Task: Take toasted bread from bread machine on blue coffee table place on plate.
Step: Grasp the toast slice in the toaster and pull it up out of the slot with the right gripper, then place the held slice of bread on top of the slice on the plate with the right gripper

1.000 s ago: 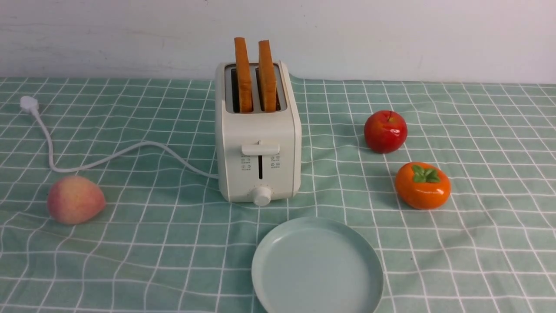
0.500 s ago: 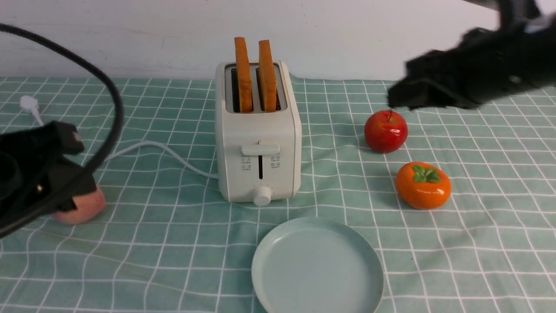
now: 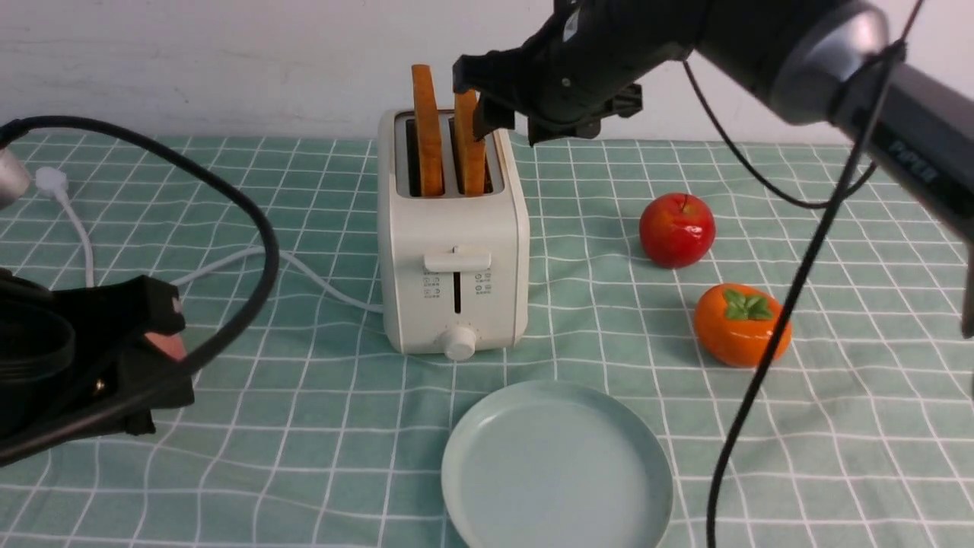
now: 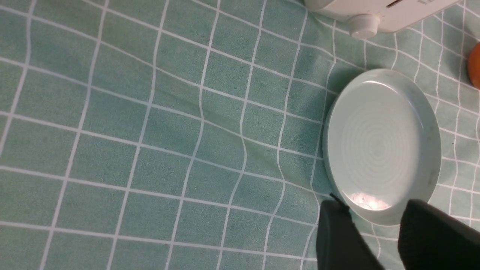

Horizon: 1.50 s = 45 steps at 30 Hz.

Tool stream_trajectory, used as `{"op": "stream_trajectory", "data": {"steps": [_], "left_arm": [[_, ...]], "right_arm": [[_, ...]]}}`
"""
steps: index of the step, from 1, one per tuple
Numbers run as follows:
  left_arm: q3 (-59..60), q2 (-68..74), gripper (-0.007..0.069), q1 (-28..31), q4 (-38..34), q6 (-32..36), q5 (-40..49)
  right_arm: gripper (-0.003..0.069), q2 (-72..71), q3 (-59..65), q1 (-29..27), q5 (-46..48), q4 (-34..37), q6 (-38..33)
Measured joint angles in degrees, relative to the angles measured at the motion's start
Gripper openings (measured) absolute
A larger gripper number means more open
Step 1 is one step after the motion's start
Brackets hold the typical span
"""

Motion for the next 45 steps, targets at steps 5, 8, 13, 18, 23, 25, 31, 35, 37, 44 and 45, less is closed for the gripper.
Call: {"op": "stream_trajectory", "data": {"steps": [5, 8, 13, 18, 23, 25, 31, 35, 37, 44, 45], "left_arm": [[0.0, 0.0, 0.0238, 0.0, 0.25, 0.11, 0.1], [0.0, 0.0, 0.0238, 0.0, 0.25, 0.15, 0.1], [0.0, 0.0, 0.0238, 0.0, 0.4, 0.15, 0.21], [0.0, 0.0, 0.0238, 0.0, 0.44, 0.15, 0.21], [0.0, 0.0, 0.0238, 0.0, 0.44, 0.15, 0.38], [0.0, 0.0, 0.0238, 0.0, 0.44, 0.15, 0.65], [0.0, 0.0, 0.0238, 0.0, 0.44, 0.15, 2.16], [0.0, 0.0, 0.0238, 0.0, 0.44, 0.15, 2.21], [0.0, 0.0, 0.0238, 0.0, 0.44, 0.15, 2.21], [0.0, 0.0, 0.0238, 0.0, 0.33, 0.15, 2.21], [0.0, 0.0, 0.0238, 0.0, 0.19, 0.15, 2.21]], "right_arm": [[0.0442, 0.33, -0.52, 0.0, -0.99, 0.05, 0.22], [0.0442, 0.33, -0.77, 0.0, -1.19, 0.33, 0.22], [0.0442, 0.33, -1.9, 0.0, -1.83, 2.44, 0.22], [0.0442, 0.33, -2.43, 0.4, -2.21, 2.94, -1.07], [0.0418, 2.34, -2.57, 0.64, -2.19, 3.67, -3.41], [0.0354, 3.91, -2.57, 0.64, -1.92, 3.67, -3.65], [0.0087, 1.42, -2.68, 0.53, 1.18, 2.4, -5.9], [0.0095, -5.98, -4.21, 0.53, 4.43, -0.31, -8.6], [0.0095, -11.08, -4.79, 0.47, 7.17, -3.37, -9.98], [0.0095, -27.31, -1.39, -3.3, 21.9, -21.9, -10.34], [0.0095, -29.01, 1.46, -4.01, 22.27, -23.5, -9.14]]}}
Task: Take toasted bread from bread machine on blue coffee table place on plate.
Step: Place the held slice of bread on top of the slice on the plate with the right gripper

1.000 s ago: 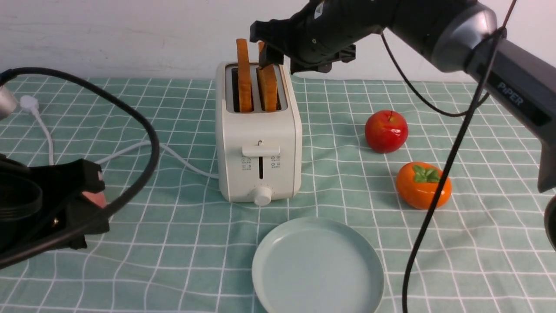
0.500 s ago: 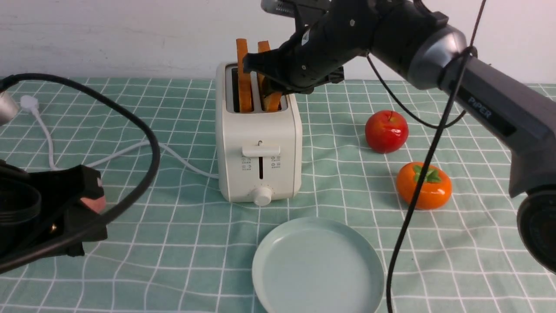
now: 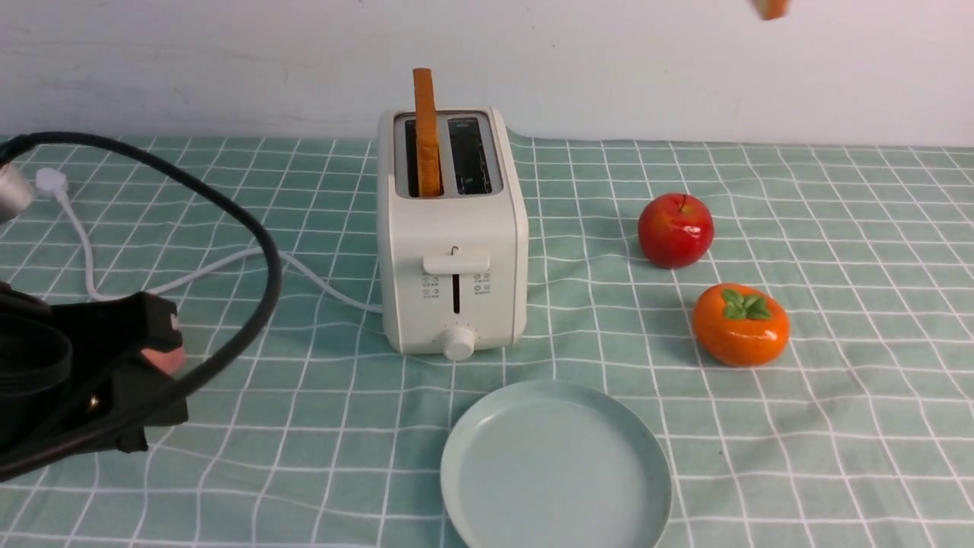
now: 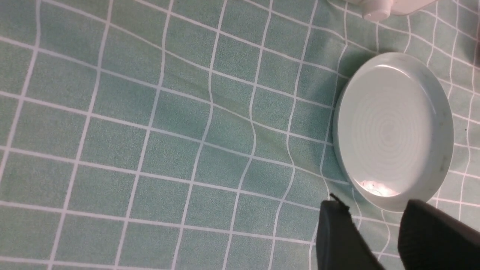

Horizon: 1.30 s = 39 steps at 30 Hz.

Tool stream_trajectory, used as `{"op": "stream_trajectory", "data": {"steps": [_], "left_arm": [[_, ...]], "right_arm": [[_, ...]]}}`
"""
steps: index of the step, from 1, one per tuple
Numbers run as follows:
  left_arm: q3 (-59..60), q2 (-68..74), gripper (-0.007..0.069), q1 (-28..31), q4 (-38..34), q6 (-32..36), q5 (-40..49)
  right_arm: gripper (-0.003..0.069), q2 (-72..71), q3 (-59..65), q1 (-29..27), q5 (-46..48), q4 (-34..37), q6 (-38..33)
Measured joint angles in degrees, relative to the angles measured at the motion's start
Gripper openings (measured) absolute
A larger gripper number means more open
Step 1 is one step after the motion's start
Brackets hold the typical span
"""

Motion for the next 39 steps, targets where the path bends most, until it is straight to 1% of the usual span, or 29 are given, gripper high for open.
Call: {"op": "stream_trajectory", "data": {"steps": [1, 2, 3, 5, 8, 9, 10, 11, 12, 13, 14, 15, 16, 17, 18, 19, 22, 24, 27, 31, 32, 33, 34, 35, 38, 39], "left_arm": [[0.0, 0.0, 0.0238, 0.0, -0.08, 0.0, 0.0], [0.0, 0.0, 0.0238, 0.0, -0.14, 0.0, 0.0], [0.0, 0.0, 0.0238, 0.0, -0.22, 0.0, 0.07], [0.0, 0.0, 0.0238, 0.0, -0.53, 0.0, 0.56], [0.0, 0.0, 0.0238, 0.0, -0.71, 0.0, 1.03], [0.0, 0.0, 0.0238, 0.0, -0.84, 0.0, 1.39], [0.0, 0.0, 0.0238, 0.0, -0.84, 0.0, 1.43], [0.0, 0.0, 0.0238, 0.0, -1.06, 0.0, 1.69], [0.0, 0.0, 0.0238, 0.0, -1.06, 0.0, 1.69], [0.0, 0.0, 0.0238, 0.0, -1.13, 0.0, 1.74], [0.0, 0.0, 0.0238, 0.0, -1.39, 0.0, 1.76], [0.0, 0.0, 0.0238, 0.0, -1.48, 0.0, 1.82], [0.0, 0.0, 0.0238, 0.0, -1.95, 0.0, 1.96], [0.0, 0.0, 0.0238, 0.0, -2.3, 0.0, 2.1], [0.0, 0.0, 0.0238, 0.0, -2.35, 0.0, 2.15], [0.0, 0.0, 0.0238, 0.0, -2.69, 0.0, 2.17], [0.0, 0.0, 0.0238, 0.0, -3.42, 0.03, 2.33], [0.0, 0.0, 0.0238, 0.0, -3.7, 0.03, 2.35], [0.0, 0.0, 0.0239, 0.0, -3.82, 0.03, 2.46], [0.0, 0.0, 0.0241, 0.0, -4.26, 0.03, 2.46], [0.0, 0.0, 0.0241, 0.0, -4.25, 0.03, 2.46], [0.0, 0.0, 0.0243, 0.0, -4.25, 0.03, 2.38], [0.0, 0.0, 0.0245, 0.0, -4.25, 0.03, 1.81], [0.0, 0.0, 0.0245, 0.0, -4.25, 0.08, 0.95], [0.0, 0.0, 0.0246, 0.0, -4.19, 0.97, -3.55], [0.0, 0.11, 0.0246, 0.0, -4.19, 1.68, -5.87]], "right_arm": [[0.0095, -1.3, 3.46, -0.42, 0.11, -0.77, 1.19], [0.0095, -1.62, 4.21, -0.53, 0.2, -0.86, 1.48], [0.0095, -3.11, 8.22, -0.86, 0.31, -1.03, 3.18], [0.0095, -5.98, 18.76, -1.15, 0.37, 1.25, 7.13], [0.0095, -6.81, 28.29, -1.15, 0.32, 7.52, 8.5], [0.0095, -6.78, 34.92, -1.15, -0.04, 15.42, 7.18], [0.0095, -6.71, 36.57, -1.15, -0.09, 16.41, 6.78], [0.0095, -6.23, 42.92, -1.15, -1.76, 26.09, 1.55], [0.0095, -5.98, 46.55, -1.15, -3.32, 30.72, -1.65], [0.0095, -5.82, 47.22, -1.15, -3.83, 31.91, -2.51], [0.0095, -5.27, 51.63, -1.15, -7.99, 41.29, -9.6], [0.0095, -5.17, 52.78, -1.15, -8.52, 42.45, -10.48], [0.0095, -4.39, 56.65, -1.15, -12.42, 51.14, -17.07], [0.0095, -3.63, 59.24, -1.15, -15.27, 57.57, -22.08], [0.0095, -3.5, 59.54, -1.15, -15.62, 58.41, -22.74], [0.0095, -2.45, 61.33, -1.15, -17.79, 64.28, -27.75], [0.0095, -0.24, 63.26, -1.15, -19.42, 71.35, -33.68], [0.0104, 1.22, 63.48, -1.15, -20.24, 73.23, -35.34], [0.0163, 2.96, 63.54, -1.15, -23.07, 73.33, -35.93], [0.0352, 3.7, 63.59, -1.54, -28.02, 68.43, -35.61], [0.0374, 3.7, 63.59, -1.64, -28.27, 67.94, -35.46], [0.044, 3.34, 63.59, -2.44, -28.74, 66.01, -35.0], [0.0522, 2.56, 63.32, -3.77, -28.73, 64.12, -34.57], [0.0567, 1.68, 63.03, -4.95, -28.48, 62.95, -34.12], [0.0647, -2.71, 61.82, -8.73, -26.81, 60.63, -33.48], [0.0662, -4.81, 61.22, -10.25, -25.84, 59.99, -33.02]]}}
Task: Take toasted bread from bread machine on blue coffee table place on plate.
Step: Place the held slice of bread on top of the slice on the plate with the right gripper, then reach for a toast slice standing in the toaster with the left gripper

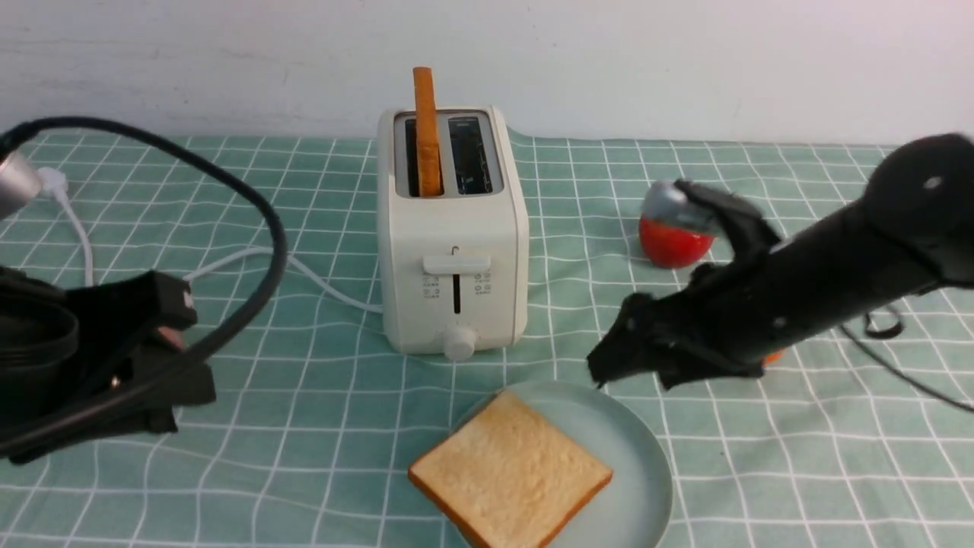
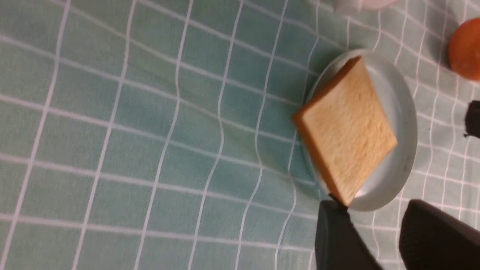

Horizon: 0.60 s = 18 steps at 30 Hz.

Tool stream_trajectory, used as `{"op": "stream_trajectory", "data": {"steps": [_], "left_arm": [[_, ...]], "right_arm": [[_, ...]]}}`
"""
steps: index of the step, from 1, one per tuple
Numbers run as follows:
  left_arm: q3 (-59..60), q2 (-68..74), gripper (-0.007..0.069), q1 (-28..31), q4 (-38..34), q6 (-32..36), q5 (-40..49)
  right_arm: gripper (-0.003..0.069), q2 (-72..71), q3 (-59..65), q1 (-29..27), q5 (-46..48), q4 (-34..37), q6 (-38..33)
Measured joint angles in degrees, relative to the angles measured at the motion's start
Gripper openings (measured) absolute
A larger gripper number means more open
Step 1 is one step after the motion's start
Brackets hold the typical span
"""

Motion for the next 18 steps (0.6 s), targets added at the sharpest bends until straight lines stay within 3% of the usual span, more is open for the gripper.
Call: {"op": "stream_trajectory", "data": {"steps": [5, 11, 17, 18], "left_arm": [[-3.03, 3.1, 0.0264, 0.0, -0.81, 4.0, -6.09], [-20.39, 15.41, 0.036, -1.4, -0.65, 7.64, -4.1], [-44.03, 31.63, 0.0498, -9.01, 12.39, 4.06, 2.55], [-49.84, 36.71, 0.0531, -11.07, 18.43, 0.24, 5.05]], "right_arm": [[0.0653, -10.14, -2.15, -4.57, 4.64, -1.22, 1.91], [0.0549, -24.12, -2.46, -5.13, 9.86, -1.51, 2.4], [0.0498, -32.73, -2.51, -5.13, 13.59, -2.25, 5.05], [0.0495, -33.82, -2.56, -5.13, 14.5, -3.3, 5.85]]}}
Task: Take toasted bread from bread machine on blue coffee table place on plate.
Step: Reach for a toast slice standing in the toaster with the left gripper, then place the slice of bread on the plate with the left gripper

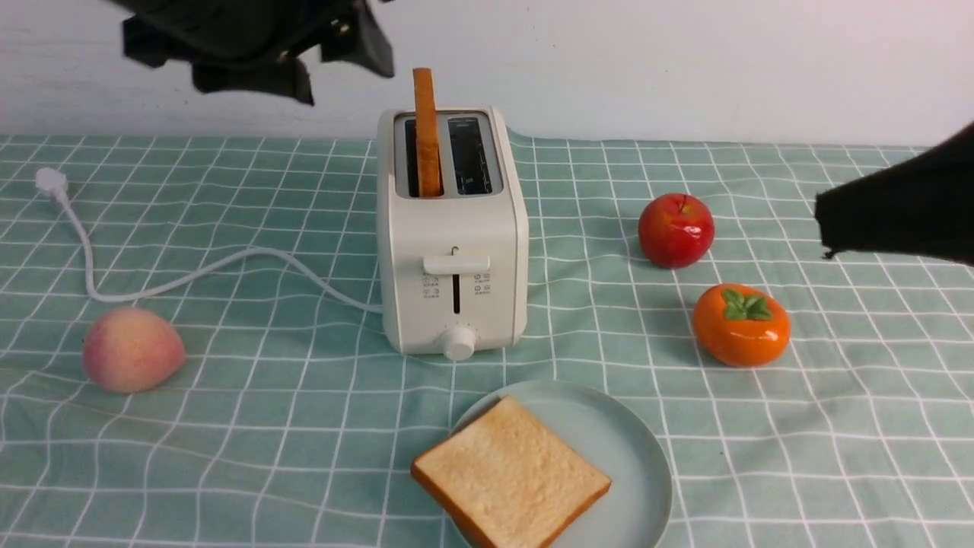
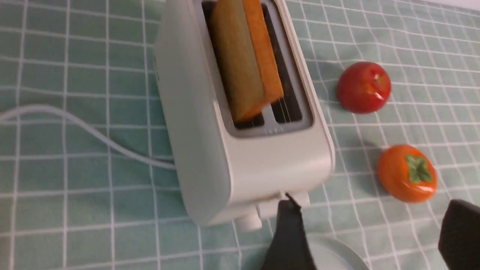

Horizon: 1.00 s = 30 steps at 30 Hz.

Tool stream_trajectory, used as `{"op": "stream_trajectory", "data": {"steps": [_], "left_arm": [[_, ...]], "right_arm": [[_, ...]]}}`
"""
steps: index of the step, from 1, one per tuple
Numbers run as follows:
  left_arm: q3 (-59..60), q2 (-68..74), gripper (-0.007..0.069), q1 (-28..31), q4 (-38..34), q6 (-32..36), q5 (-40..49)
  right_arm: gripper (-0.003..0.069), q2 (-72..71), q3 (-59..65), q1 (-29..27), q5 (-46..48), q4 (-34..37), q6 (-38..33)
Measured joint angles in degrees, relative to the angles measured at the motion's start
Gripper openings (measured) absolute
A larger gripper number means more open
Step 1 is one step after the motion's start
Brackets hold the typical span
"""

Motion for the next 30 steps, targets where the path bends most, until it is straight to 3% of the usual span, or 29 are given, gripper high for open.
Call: {"op": "stream_trajectory", "data": {"steps": [4, 13, 17, 21, 30], "left_arm": [[-14.32, 12.7, 0.0578, -2.57, 11.45, -7.77, 5.46], [-28.38, 32.8, 0.0583, -2.57, 15.46, -9.91, 4.25], [-29.6, 36.92, 0.044, -2.57, 14.87, -8.07, 2.94], [-32.01, 35.49, 0.0093, -2.57, 16.4, -6.85, 5.56], [-38.25, 16.65, 0.0108, -2.57, 23.2, 4.49, 16.07]], "right_arm": [[0.0494, -1.58, -0.02, 0.0, 2.5, -2.99, 2.86], [0.0494, -1.77, -0.02, 0.0, 3.71, -4.01, 4.26], [0.0494, -1.77, -0.02, 1.35, 3.71, -4.61, 4.45], [0.0494, -1.77, -0.02, 4.06, 3.71, -5.0, 4.39], [0.0494, -1.77, -0.02, 4.48, 3.74, -11.72, 5.07]]}}
